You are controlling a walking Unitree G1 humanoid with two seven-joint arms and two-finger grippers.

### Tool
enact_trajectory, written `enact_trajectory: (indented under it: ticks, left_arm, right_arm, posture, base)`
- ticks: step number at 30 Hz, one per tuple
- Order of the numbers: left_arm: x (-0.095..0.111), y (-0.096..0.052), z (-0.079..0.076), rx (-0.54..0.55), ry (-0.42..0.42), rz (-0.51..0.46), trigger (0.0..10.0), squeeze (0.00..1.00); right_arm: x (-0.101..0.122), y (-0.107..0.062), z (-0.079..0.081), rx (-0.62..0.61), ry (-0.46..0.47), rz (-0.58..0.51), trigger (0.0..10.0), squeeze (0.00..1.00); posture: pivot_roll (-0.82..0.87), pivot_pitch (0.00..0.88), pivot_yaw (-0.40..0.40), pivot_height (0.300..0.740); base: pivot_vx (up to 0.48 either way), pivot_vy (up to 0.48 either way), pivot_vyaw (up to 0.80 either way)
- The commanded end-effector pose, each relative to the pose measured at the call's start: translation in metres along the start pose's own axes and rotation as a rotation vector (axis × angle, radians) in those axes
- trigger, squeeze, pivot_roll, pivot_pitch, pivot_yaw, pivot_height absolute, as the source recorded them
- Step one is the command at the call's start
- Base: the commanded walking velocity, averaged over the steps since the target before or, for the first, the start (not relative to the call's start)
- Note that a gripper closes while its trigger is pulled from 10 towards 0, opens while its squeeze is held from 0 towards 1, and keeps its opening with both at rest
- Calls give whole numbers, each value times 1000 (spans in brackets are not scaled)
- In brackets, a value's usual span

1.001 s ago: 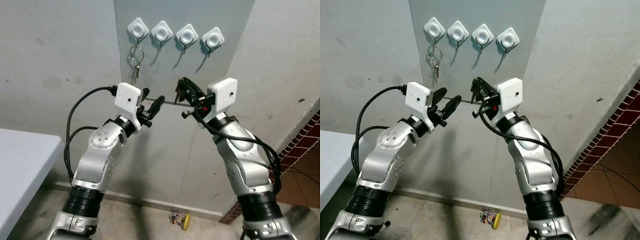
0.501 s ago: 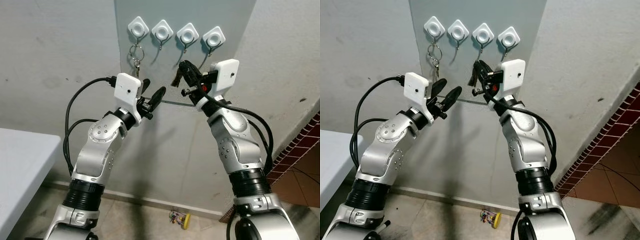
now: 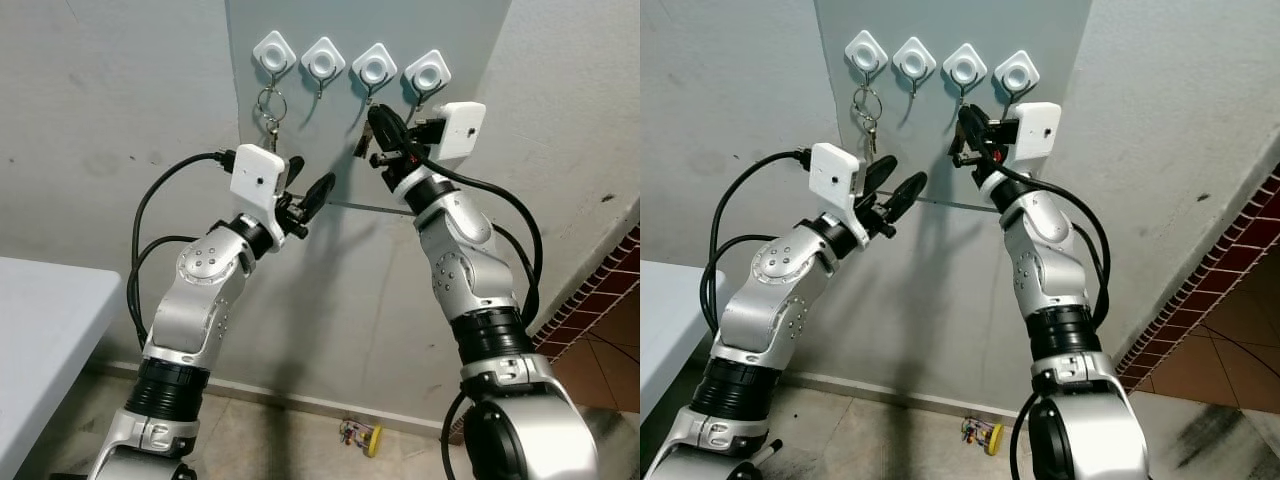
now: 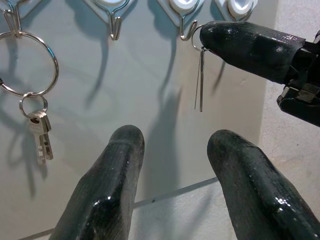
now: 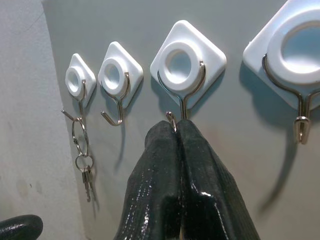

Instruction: Hang keys on a hook

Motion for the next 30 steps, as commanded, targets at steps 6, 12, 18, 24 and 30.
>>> enact_trajectory:
  ticks: [6, 12, 18, 24, 30]
  left_arm:
    - [10, 3, -5, -21, 11, -22, 10000, 0]
    - [10, 3, -5, -18, 10, -23, 10000, 0]
    - [11, 2, -5, -13, 8, -24, 10000, 0]
    - [11, 1, -5, -12, 7, -23, 10000, 0]
    - [12, 2, -4, -12, 7, -24, 10000, 0]
  right_arm:
    - [9, 7, -4, 6, 1, -35, 10000, 0]
    - [9, 9, -4, 17, 2, -42, 10000, 0]
    - [0, 5, -4, 26, -13, -9, 10000, 0]
    - [-5, 2, 2, 61, -2, -6, 10000, 0]
    - [0, 3, 2, 73, 2, -24, 10000, 0]
  posture:
    - [-81, 0, -44, 740]
    - [-76, 0, -46, 740]
    - [-74, 0, -46, 740]
    - [-74, 0, -45, 740]
    - [-76, 0, -43, 740]
  base:
    - [0, 0, 0]
    - [0, 0, 0]
    - [0, 0, 0]
    - [0, 0, 0]
    - [0, 0, 0]
Point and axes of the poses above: a point about 5 cm out from each wrist's last joint towards the gripper, its own y axis pointing out of the wrist towards the gripper, its own x axis along the axis of the wrist's last joint, z = x × y, the point moved 3 cm from there along y, pointing out of the wrist towards the gripper, and after that the axes turned 9 degrees about -y, right-handed, at the moved point
